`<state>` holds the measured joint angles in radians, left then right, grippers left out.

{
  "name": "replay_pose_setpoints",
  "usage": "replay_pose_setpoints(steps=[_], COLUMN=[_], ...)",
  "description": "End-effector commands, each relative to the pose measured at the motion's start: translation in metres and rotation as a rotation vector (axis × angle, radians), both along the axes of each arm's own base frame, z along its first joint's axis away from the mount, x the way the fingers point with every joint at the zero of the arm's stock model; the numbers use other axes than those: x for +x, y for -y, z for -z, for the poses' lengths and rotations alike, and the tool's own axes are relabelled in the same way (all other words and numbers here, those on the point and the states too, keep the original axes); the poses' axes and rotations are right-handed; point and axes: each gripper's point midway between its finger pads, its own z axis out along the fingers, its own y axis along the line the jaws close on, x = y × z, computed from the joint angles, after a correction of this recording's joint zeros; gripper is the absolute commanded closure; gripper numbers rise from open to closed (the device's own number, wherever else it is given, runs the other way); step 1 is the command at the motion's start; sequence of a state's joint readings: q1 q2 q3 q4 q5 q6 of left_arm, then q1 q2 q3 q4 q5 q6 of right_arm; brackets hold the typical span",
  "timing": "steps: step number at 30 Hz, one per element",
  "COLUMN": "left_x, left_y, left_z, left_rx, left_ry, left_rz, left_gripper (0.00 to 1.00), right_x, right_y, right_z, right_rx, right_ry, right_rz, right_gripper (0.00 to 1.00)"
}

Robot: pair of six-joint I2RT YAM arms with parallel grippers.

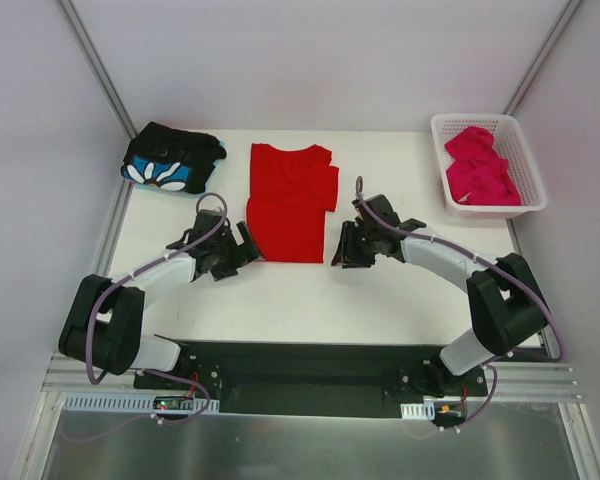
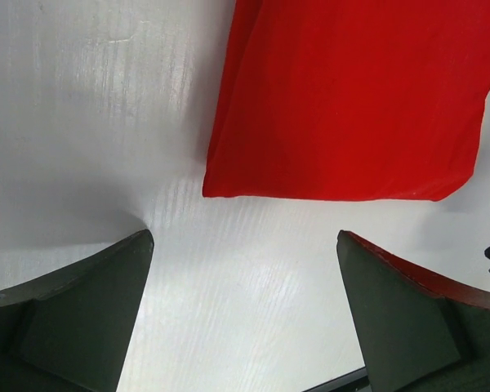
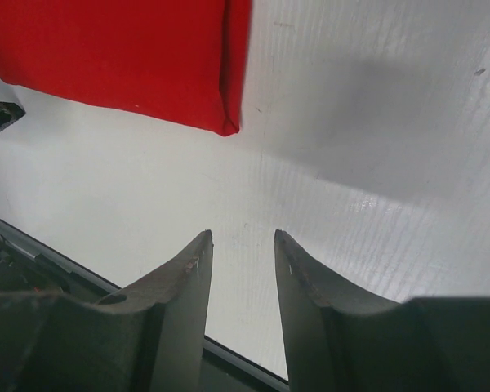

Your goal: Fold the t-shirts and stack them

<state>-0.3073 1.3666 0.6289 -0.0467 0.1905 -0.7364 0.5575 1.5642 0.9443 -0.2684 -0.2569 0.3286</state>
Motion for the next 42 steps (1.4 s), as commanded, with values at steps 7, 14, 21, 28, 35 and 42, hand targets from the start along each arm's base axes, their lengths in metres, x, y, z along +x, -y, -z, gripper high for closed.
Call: replay_pose_setpoints(steps=[7, 14, 21, 28, 35, 42], left_x=[0.022, 0.024, 0.031, 0.04, 0.036, 0.026], left_y=[0.0, 0.003, 0.005, 0.009, 0.01, 0.008], left_z=[-0.009, -0.001, 0.007, 0.017, 0.02, 0.018], left_rx=[0.003, -0.001, -0.007, -0.016, -0.023, -0.027], left_ry=[0.108, 0.083, 0.094, 0.089, 0.075, 0.067], left_rz=[-0.017, -0.01, -0.015, -0.01, -0.012, -0.012], left_gripper=[0.2, 0.3, 0.36, 0.6, 0.69, 0.62], right_x=[0.021, 0.028, 0.034, 0.04, 0.041, 0.039], right_y=[-0.003, -0.008, -0.014, -0.012, -0.011, -0.011], right_z=[-0.03, -0.021, -0.021, -0.016, -0.007, -0.004], right_rx=[0.016, 0.009, 0.016, -0.003, -0.009, -0.006], right_ry=[0.112, 0.093, 0.092, 0.086, 0.062, 0.059], right_rz=[0.028, 0.024, 0.014, 0.015, 0.014, 0.02], right_gripper=[0.61, 0.61, 0.61, 0.62, 0.62, 0.62])
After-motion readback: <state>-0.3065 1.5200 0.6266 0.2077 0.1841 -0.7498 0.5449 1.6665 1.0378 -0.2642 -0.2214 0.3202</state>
